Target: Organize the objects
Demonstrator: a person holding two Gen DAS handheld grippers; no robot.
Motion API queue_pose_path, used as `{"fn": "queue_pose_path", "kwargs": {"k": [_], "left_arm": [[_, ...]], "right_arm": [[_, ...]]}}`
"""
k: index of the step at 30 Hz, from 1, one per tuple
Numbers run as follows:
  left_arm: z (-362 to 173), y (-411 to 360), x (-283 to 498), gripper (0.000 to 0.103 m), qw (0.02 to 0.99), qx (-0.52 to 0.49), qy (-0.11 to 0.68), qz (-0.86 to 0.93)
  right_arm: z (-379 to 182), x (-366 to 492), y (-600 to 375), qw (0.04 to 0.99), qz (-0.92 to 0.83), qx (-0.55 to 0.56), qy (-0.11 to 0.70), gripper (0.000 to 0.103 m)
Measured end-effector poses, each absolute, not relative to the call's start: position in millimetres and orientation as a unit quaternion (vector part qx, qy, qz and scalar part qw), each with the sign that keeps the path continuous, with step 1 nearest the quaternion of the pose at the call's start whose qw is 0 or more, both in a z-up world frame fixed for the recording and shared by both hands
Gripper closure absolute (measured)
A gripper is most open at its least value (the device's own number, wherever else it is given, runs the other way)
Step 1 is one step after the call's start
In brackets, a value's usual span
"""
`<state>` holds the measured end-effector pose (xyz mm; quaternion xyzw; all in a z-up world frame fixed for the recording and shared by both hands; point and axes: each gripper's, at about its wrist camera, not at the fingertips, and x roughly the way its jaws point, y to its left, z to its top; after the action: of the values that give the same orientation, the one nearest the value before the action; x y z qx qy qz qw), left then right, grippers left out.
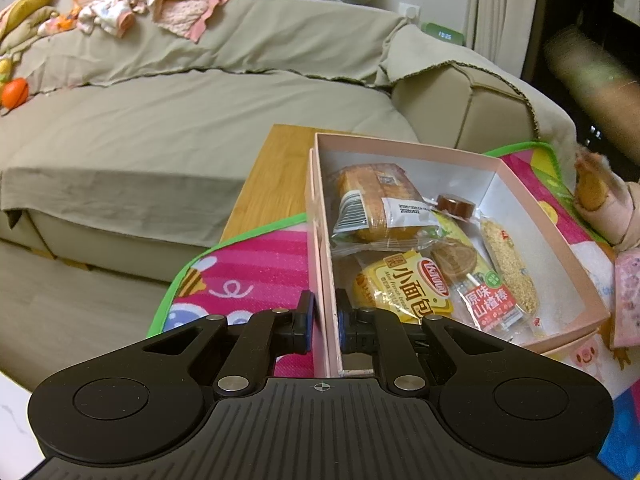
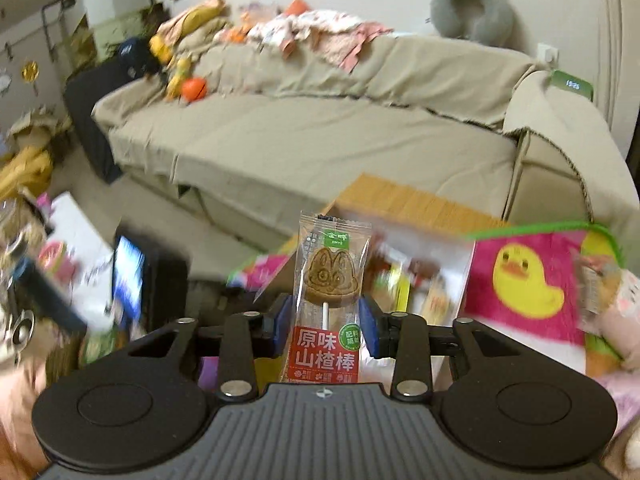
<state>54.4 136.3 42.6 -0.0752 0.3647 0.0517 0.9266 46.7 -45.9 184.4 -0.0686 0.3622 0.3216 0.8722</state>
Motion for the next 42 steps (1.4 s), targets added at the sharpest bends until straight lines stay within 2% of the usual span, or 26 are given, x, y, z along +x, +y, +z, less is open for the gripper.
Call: {"fn": "queue_pose_path", "kwargs": {"k": [2, 7, 12, 20, 32, 34, 38, 42], "left_arm": [[43, 136, 54, 0.090, 0.927, -0.075, 0.365, 0.052], [42, 138, 56, 0.089, 0.927, -0.079, 0.364, 0.046], [41, 139, 56, 0.089, 0.927, -0.082, 0.363, 0.044], [40, 141, 54, 0.088, 0.928, -0.082, 0.361, 0.040], [40, 145, 56, 0.088, 0.927, -0.084, 0.364, 0.037], [40, 145, 56, 0.088, 0.927, -0.085, 0.364, 0.036], [40, 144, 56, 0.088, 0.927, -0.086, 0.364, 0.036], [39, 145, 56, 0.088, 0.927, -0.087, 0.364, 0.036]], "right_arm": [[183, 68, -43, 0.881, 0.304, -0.061, 0.357, 0.046], [162, 104, -57, 0.887, 0.252, -0.076, 0.380, 0.046], [138, 128, -111, 0.895, 0.165, -0.039, 0.414, 0.046], [111, 151, -167, 0.908, 0.063, -0.030, 0.413, 0.042], [124, 219, -180, 0.920, -0.003, -0.076, 0.385, 0.042], [121, 231, -185, 0.912, -0.008, -0.069, 0.404, 0.046], [109, 237, -187, 0.898, 0.000, -0.060, 0.435, 0.077], [101, 227, -178, 0.896, 0.017, -0.068, 0.438, 0.082]]}}
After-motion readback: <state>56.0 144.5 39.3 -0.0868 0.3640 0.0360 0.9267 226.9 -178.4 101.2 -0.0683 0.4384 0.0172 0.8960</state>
